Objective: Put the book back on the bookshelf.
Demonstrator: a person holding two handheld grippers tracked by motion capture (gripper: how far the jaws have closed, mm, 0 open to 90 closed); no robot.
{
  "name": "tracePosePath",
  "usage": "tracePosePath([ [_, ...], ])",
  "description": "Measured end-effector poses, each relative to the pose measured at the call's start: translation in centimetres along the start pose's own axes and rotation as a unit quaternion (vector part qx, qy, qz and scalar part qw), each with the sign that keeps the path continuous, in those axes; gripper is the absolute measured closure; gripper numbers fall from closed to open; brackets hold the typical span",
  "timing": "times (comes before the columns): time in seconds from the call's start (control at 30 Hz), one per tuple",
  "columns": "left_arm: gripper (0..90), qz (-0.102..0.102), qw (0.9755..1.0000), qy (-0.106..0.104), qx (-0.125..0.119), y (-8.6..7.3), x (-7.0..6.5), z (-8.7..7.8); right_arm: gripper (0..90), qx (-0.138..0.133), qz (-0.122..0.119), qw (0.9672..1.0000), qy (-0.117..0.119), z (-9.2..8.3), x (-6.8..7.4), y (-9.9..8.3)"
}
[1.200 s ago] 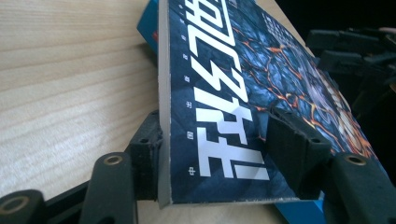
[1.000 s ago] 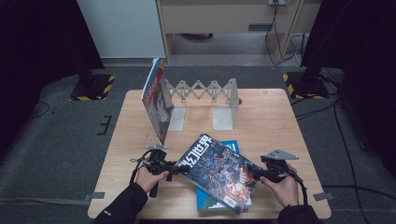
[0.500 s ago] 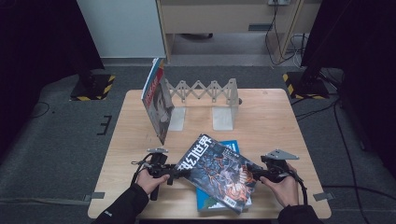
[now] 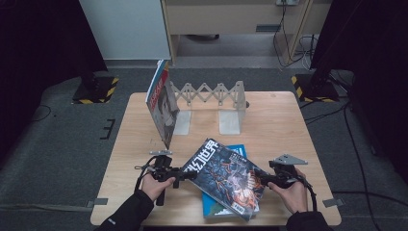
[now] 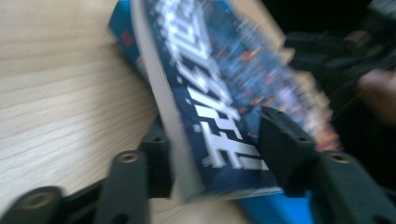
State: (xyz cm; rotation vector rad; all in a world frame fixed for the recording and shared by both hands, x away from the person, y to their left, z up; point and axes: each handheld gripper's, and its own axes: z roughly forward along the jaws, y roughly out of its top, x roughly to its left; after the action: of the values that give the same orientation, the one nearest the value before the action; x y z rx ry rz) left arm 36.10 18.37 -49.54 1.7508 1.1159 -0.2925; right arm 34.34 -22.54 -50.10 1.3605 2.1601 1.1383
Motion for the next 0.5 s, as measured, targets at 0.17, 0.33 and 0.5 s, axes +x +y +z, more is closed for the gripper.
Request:
tracePosePath([
  [0.17,55.4,-0.002,1.0000,-0.001,-0.007,0.3,-1.0,-0.3,28.2,-0.002,0.001,1.0000,-0.002,0.0,-0.2,-0.1],
  [0.33,61.3,-0.019,0.9997,-0.009,-0.008,0.5,-1.0,-0.4,28.2,-0.002,0.004,1.0000,-0.001,0.0,-0.2,-0.1],
  [0.5,65.9,-0.037,0.9992,-0.009,-0.012,0.9,-1.5,-0.7,28.2,-0.004,0.011,0.9999,0.003,0.0,-0.3,-0.2],
])
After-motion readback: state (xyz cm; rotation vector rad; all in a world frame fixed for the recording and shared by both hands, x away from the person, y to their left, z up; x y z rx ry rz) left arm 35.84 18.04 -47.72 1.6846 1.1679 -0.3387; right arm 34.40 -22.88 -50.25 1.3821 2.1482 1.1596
